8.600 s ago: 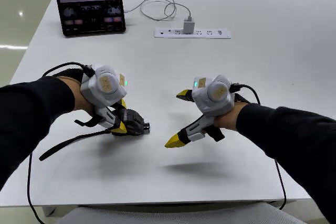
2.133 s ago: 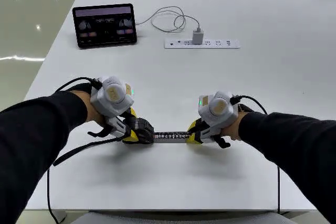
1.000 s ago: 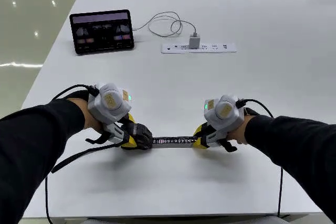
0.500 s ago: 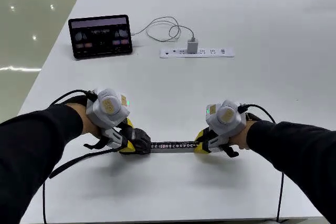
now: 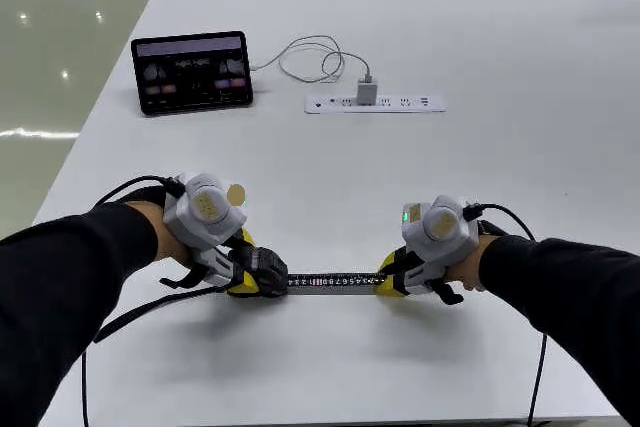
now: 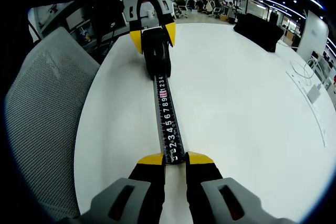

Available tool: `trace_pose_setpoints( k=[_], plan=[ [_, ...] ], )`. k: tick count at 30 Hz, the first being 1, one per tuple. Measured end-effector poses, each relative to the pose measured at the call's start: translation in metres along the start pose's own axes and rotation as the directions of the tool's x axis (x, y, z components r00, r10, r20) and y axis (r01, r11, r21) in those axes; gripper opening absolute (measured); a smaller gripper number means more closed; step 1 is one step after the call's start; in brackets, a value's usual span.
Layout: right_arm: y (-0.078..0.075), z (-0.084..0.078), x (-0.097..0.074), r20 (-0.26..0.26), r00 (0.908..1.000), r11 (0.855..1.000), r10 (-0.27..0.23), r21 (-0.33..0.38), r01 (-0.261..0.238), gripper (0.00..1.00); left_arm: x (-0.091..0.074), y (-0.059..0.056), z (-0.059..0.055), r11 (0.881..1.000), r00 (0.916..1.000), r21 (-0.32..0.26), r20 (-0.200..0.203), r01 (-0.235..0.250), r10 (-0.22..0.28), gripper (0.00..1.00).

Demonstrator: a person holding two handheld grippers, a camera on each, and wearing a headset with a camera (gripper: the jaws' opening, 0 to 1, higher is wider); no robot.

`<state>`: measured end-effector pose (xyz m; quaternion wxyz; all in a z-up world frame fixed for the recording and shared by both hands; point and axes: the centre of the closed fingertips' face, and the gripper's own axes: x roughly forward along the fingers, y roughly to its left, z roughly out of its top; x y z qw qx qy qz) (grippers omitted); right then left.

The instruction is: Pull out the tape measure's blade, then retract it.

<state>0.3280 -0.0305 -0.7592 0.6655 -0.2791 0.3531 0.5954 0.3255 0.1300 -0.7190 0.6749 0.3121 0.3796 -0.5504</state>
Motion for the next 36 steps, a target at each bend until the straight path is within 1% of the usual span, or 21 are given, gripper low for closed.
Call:
trace_pose_setpoints(
  k=[15,36],
  plan=[
    [-0.001,-0.007,-0.006,-0.008,0.9999,1.000,-0.006,0.005,0.006,0.09,0.000,-0.002,0.001,1.000,1.0000,0.002,-0.006,0.001,-0.001,0.30],
    [-0.004,-0.017,-0.014,-0.016,0.9998,1.000,-0.011,0.014,0.011,0.09,-0.003,-0.005,0.003,1.000,1.0000,-0.001,-0.001,0.000,0.000,0.30]
  ],
)
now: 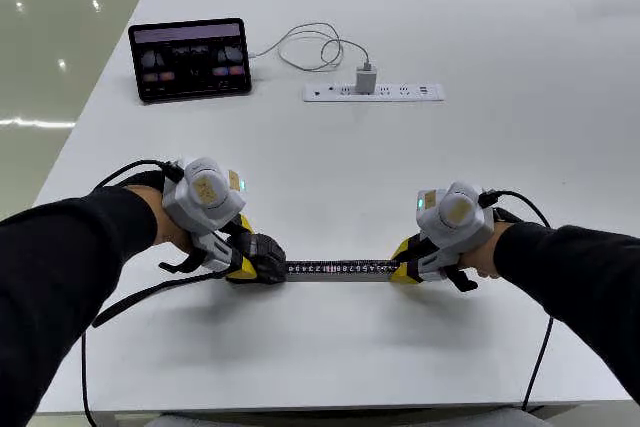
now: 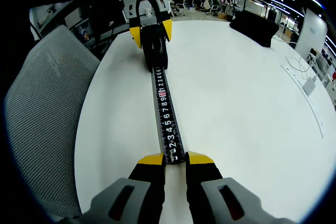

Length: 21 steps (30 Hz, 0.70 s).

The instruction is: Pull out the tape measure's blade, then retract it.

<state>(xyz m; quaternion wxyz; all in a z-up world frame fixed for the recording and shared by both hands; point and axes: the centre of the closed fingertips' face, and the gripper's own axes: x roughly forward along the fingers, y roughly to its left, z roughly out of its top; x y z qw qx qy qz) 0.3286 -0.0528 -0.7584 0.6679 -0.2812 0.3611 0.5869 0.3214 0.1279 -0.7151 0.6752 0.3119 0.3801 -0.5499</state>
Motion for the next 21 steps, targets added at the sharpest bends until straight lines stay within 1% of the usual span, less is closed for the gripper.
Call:
trace_pose_setpoints(
  k=[21],
  plan=[
    [-0.004,-0.015,-0.009,-0.013,0.9999,1.000,-0.009,0.005,0.010,0.09,-0.001,0.000,0.000,1.000,1.0000,-0.005,0.001,0.000,0.000,0.30]
  ],
)
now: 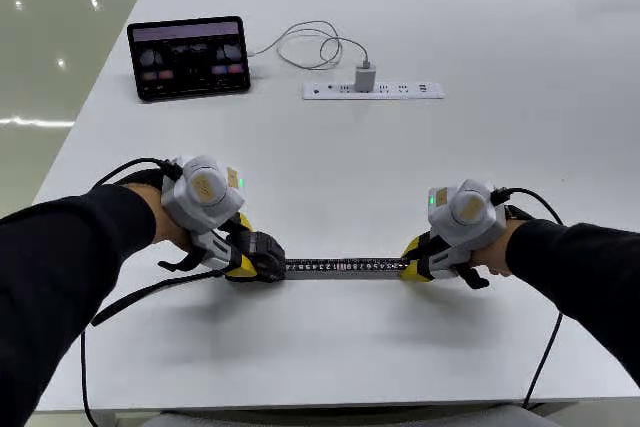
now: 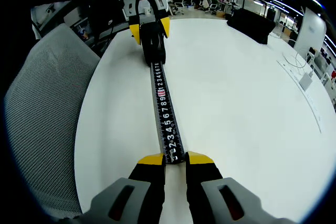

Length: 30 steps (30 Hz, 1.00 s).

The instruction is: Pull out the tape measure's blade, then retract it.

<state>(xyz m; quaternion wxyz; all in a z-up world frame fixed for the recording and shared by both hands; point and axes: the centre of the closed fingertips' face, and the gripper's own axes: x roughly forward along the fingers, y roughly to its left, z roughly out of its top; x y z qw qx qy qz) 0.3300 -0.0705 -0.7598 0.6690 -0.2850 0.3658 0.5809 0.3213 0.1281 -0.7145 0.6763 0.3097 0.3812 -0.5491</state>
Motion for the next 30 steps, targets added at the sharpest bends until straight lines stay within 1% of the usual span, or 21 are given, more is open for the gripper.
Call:
trace_pose_setpoints(
  k=[7,30],
  plan=[
    [0.000,-0.005,-0.004,0.001,1.0000,1.000,-0.003,0.010,0.003,0.09,0.000,0.000,0.000,1.000,1.0000,-0.001,0.002,-0.001,0.001,0.30],
    [-0.005,-0.023,-0.016,-0.020,0.9996,1.000,-0.019,0.015,0.019,0.09,0.000,0.001,0.000,1.000,1.0000,-0.004,0.000,-0.004,0.004,0.30]
  ],
)
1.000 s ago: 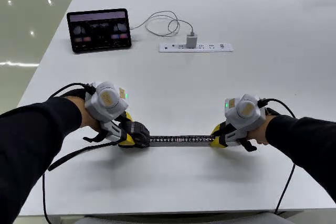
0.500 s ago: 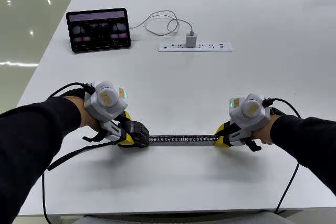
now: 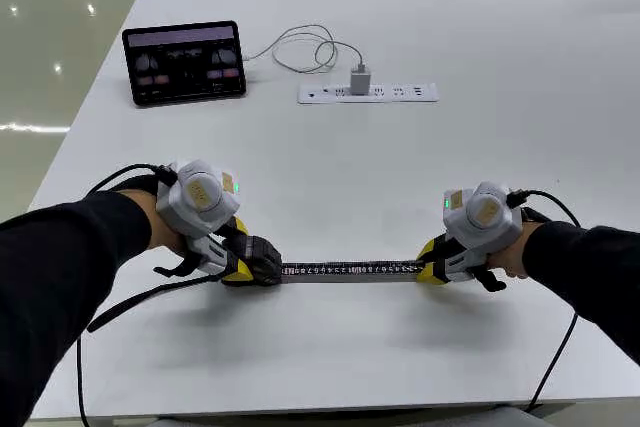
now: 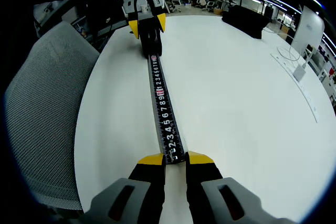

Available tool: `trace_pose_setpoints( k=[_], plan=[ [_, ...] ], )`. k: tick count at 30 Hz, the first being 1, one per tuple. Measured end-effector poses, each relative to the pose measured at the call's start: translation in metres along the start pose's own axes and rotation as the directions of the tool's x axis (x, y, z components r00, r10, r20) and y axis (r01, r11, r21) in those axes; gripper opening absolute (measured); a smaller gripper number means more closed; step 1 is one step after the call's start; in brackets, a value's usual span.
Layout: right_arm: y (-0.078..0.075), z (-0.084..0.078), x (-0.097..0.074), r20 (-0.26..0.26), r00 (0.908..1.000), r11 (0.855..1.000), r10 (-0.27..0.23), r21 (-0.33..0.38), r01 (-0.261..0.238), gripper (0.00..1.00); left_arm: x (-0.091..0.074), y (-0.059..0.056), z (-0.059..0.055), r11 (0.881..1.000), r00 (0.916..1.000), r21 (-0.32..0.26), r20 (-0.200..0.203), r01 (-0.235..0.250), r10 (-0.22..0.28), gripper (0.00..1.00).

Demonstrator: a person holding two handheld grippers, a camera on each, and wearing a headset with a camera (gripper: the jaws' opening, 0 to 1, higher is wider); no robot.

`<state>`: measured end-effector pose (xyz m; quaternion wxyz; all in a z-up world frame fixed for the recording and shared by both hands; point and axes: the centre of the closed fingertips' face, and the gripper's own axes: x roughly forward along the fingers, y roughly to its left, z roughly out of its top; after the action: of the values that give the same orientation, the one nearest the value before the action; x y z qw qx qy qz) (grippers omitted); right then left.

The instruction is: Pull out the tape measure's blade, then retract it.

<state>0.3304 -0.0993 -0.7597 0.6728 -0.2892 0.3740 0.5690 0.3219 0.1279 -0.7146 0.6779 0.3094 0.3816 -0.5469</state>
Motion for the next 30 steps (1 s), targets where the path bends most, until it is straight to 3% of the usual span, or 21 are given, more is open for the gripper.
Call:
trace_pose_setpoints(
  k=[30],
  plan=[
    [-0.004,-0.018,-0.013,-0.013,0.9999,1.000,-0.008,0.013,0.008,0.09,0.002,0.002,-0.002,1.000,1.0000,-0.003,-0.001,0.000,0.000,0.30]
  ],
)
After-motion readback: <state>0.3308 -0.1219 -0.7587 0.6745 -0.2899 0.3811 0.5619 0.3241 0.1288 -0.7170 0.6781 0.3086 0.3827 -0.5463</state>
